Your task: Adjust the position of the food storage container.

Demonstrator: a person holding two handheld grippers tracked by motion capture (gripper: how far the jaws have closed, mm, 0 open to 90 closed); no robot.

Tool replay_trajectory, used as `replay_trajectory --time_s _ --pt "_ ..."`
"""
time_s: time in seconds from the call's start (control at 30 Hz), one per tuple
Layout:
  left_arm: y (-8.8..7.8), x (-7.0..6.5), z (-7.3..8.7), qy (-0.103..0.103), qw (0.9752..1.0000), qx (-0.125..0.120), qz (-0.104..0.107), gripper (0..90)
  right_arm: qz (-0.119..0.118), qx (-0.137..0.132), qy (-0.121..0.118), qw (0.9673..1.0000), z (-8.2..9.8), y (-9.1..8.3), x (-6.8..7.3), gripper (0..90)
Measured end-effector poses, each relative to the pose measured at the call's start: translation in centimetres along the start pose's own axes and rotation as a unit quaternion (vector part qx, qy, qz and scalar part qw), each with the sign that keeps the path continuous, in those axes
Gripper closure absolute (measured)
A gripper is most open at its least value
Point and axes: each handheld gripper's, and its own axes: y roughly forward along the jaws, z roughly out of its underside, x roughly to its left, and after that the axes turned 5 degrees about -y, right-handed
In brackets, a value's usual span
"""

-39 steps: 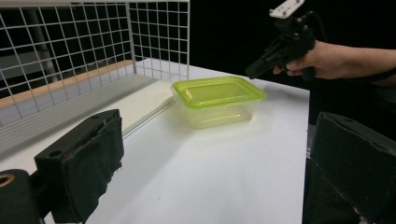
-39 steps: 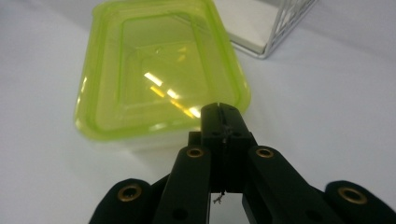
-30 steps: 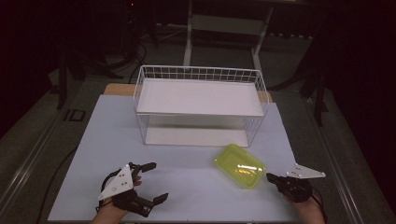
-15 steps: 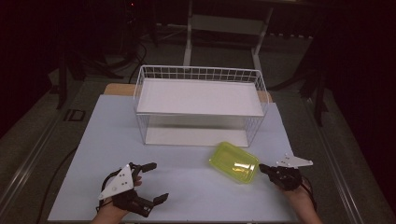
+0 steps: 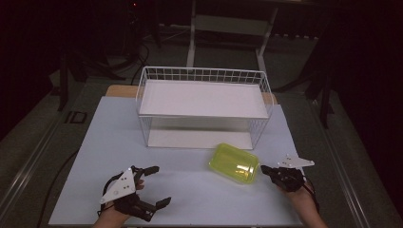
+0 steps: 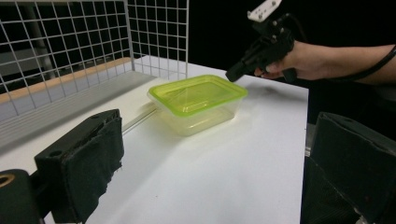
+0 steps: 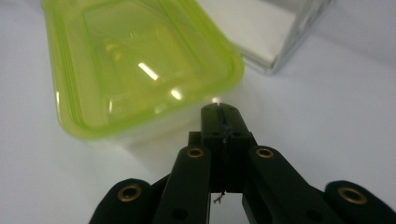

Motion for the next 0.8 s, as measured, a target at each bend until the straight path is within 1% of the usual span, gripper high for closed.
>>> replay_trajectory --time_s 0.03,0.1,0.2,0.23,0.27,0.3,0.4,0.5,0.6,0.67,0.8 --pt "0.0 0.0 0.0 0.0 1.0 0.0 0.0 3.3 0.0 0.0 0.0 1.0 0.0 0.0 0.0 90.0" --pt "0.0 0.0 0.0 0.002 1.0 0.0 0.0 3.3 -0.001 0.009 0.004 1.0 0.5 0.2 0.0 90.0" --pt "0.1 -0.1 -0.1 0.002 1.0 0.001 0.0 3.3 -0.009 0.023 0.01 0.9997 1.0 1.0 0.0 90.0" --pt "0.1 -0.1 -0.1 0.002 1.0 0.001 0.0 3.3 -0.009 0.023 0.01 0.9997 1.0 1.0 0.0 90.0" --pt "0.0 0.0 -0.1 0.003 1.0 0.001 -0.001 3.3 -0.02 0.031 0.01 0.9993 1.0 1.8 0.2 90.0" --pt "0.0 0.0 0.0 0.002 1.0 0.001 -0.001 3.3 -0.024 0.03 0.012 0.9992 1.0 2.1 0.2 90.0" --pt "0.0 0.1 0.0 0.0 1.0 0.0 -0.001 3.3 -0.027 0.04 0.002 0.9988 0.7 2.8 0.5 90.0" --pt "-0.1 0.1 0.0 -0.001 1.0 0.0 -0.001 3.3 -0.033 0.043 -0.001 0.9985 0.4 3.3 0.5 90.0" --pt "-0.1 0.1 0.0 0.0 1.0 0.001 -0.001 3.3 -0.033 0.045 -0.003 0.9985 0.0 3.9 0.4 90.0" --pt "0.0 0.1 0.0 -0.001 1.0 0.0 -0.001 3.3 -0.031 0.043 -0.004 0.9986 -0.5 4.2 0.3 90.0" --pt "-0.1 0.1 0.0 -0.001 1.0 0.0 -0.001 3.3 -0.033 0.036 0.0 0.9988 -1.4 4.9 0.0 90.0"
